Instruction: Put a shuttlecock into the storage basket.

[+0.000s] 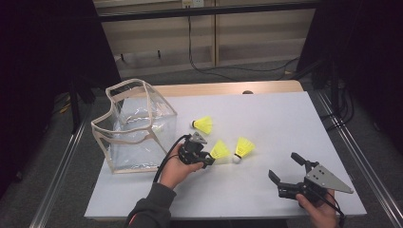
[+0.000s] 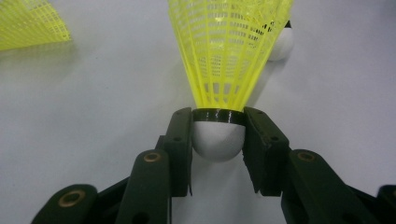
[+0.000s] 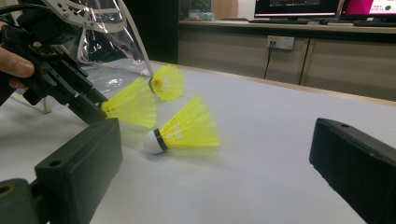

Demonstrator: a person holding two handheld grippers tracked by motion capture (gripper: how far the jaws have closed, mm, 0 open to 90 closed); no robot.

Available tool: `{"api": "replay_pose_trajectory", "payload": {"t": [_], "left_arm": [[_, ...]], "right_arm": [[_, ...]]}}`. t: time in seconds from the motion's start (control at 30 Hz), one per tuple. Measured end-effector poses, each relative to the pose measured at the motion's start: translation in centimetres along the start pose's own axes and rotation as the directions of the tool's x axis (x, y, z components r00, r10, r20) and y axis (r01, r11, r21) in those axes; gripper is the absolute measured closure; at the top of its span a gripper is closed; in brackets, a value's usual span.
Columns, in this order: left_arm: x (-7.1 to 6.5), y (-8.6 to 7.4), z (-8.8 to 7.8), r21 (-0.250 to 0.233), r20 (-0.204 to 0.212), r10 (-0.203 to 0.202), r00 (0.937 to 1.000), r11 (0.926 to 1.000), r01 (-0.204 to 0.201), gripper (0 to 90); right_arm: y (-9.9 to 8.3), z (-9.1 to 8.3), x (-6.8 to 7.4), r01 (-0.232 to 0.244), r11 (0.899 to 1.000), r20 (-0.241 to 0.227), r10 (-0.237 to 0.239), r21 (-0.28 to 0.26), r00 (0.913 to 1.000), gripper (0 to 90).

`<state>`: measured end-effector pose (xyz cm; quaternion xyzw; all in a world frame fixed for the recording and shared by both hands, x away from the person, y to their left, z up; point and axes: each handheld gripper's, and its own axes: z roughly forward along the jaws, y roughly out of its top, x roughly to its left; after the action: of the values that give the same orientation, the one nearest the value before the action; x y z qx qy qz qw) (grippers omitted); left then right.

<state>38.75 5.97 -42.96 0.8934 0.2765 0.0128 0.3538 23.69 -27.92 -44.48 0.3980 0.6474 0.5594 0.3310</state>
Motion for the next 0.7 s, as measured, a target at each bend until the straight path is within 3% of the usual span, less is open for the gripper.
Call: {"api": "replay_pose_trajectory", "payload": {"t": [0.47, 0.7], "left_arm": [[-0.4, 0.8, -1.8, 0.009, 0.039, -0.048, 0.9981, 0.9988, 0.048, 64.6], [-0.4, 1.2, -2.7, 0.022, 0.042, -0.05, 0.9979, 0.9985, 0.049, 64.7]], "right_arm": [[0.0, 0.0, 0.0, 0.0, 1.0, 0.002, 0.0, 0.0, 1.0, 2.2], [0.0, -0.1, 0.0, 0.0, 1.0, 0.0, 0.0, -0.001, 1.0, 2.2]]}}
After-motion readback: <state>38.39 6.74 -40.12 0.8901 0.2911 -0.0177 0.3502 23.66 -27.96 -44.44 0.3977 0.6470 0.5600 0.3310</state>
